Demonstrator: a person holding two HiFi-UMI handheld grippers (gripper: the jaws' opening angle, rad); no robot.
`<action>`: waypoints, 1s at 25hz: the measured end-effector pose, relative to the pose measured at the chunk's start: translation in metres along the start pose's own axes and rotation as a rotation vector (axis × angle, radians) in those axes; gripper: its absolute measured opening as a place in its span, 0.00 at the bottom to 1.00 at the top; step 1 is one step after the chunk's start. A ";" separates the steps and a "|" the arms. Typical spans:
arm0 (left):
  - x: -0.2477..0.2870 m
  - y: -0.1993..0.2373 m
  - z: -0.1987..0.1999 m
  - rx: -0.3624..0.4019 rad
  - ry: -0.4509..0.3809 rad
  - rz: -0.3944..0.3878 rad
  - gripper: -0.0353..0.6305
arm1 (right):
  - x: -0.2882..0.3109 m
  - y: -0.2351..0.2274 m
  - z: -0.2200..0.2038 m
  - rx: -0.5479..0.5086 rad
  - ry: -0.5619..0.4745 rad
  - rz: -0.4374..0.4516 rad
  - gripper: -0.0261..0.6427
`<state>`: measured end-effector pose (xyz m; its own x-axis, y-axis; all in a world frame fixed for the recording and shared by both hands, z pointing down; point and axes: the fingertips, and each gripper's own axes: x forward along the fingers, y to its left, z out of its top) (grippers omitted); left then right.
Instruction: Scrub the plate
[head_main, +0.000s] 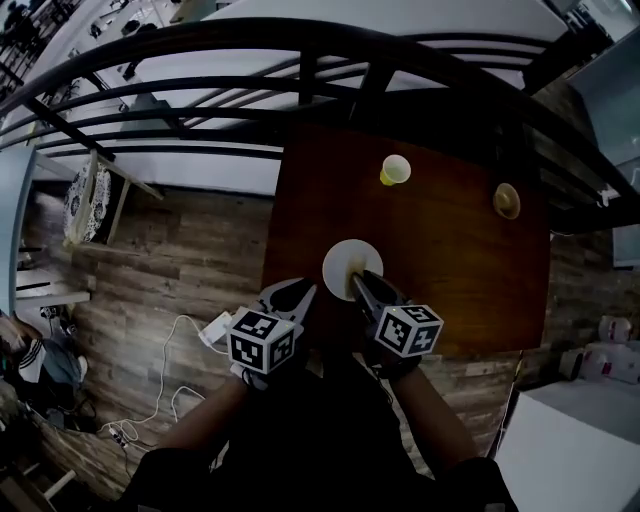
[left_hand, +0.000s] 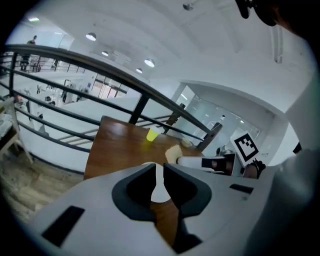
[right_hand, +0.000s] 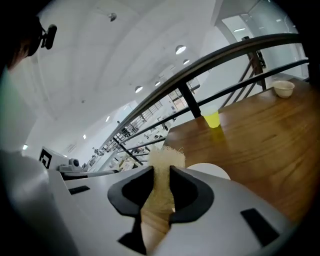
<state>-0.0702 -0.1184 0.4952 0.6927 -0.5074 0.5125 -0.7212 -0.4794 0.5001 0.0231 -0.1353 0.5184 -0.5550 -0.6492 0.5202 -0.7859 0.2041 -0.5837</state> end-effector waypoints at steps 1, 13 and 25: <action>0.012 0.005 -0.008 -0.029 0.032 0.000 0.14 | 0.012 -0.009 0.000 0.005 0.018 0.000 0.20; 0.096 0.046 -0.081 -0.317 0.242 0.049 0.20 | 0.092 -0.051 -0.007 0.120 0.156 0.045 0.20; 0.107 0.046 -0.097 -0.388 0.281 0.101 0.19 | 0.092 -0.056 -0.008 0.084 0.194 0.050 0.20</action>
<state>-0.0288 -0.1253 0.6405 0.6337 -0.2994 0.7133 -0.7654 -0.1088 0.6343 0.0133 -0.2004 0.6042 -0.6414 -0.4849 0.5946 -0.7348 0.1653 -0.6579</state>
